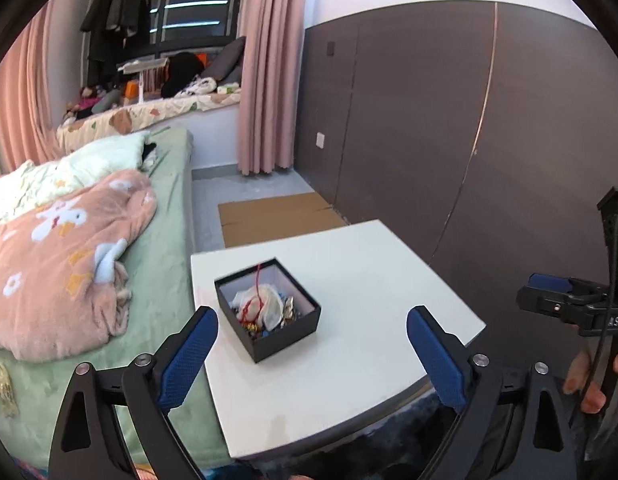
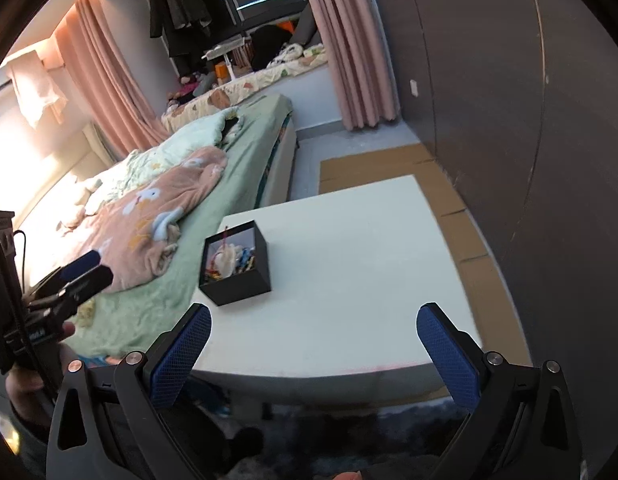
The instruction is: Organize jewelry
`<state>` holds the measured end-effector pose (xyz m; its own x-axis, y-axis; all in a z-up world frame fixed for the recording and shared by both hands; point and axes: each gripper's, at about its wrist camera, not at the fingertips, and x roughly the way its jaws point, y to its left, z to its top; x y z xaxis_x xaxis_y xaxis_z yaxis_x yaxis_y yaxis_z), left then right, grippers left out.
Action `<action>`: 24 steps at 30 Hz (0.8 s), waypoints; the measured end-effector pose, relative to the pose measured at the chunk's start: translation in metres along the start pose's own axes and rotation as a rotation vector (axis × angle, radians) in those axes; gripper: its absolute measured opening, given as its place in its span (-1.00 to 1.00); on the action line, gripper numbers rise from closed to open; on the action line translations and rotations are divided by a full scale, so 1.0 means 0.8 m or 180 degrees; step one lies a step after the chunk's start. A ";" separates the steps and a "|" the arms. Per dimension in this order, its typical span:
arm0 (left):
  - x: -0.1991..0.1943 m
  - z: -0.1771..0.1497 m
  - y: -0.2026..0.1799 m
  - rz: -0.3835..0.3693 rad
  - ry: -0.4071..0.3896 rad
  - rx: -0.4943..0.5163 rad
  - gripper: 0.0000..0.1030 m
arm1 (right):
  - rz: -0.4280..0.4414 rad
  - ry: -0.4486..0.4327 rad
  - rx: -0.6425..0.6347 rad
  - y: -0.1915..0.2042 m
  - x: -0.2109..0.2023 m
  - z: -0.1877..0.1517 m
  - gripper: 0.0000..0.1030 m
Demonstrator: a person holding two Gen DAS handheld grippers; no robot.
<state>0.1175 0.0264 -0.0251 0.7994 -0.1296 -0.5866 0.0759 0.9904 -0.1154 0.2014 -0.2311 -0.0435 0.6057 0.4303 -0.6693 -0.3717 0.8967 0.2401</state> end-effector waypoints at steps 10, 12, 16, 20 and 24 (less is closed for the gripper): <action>0.003 -0.011 0.012 0.0125 -0.0041 -0.0235 0.86 | -0.0052 0.0027 -0.0069 0.002 0.006 -0.006 1.00; 0.006 -0.011 0.017 0.0102 -0.0004 -0.0291 0.86 | 0.0014 0.0030 -0.0017 -0.002 0.006 -0.006 1.00; 0.013 -0.011 0.015 0.0125 0.0089 -0.0235 0.86 | 0.0015 0.0059 0.0001 -0.002 0.008 -0.007 1.00; 0.011 -0.013 0.008 0.0146 0.0073 -0.0140 0.86 | -0.0020 0.0040 -0.0051 0.002 0.006 -0.008 1.00; 0.015 -0.014 0.008 0.0135 0.0138 -0.0136 0.86 | -0.0026 0.0067 -0.0026 0.000 0.006 -0.007 1.00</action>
<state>0.1211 0.0303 -0.0417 0.7748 -0.0903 -0.6257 0.0161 0.9922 -0.1234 0.2002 -0.2299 -0.0509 0.5940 0.4207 -0.6858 -0.3726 0.8993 0.2290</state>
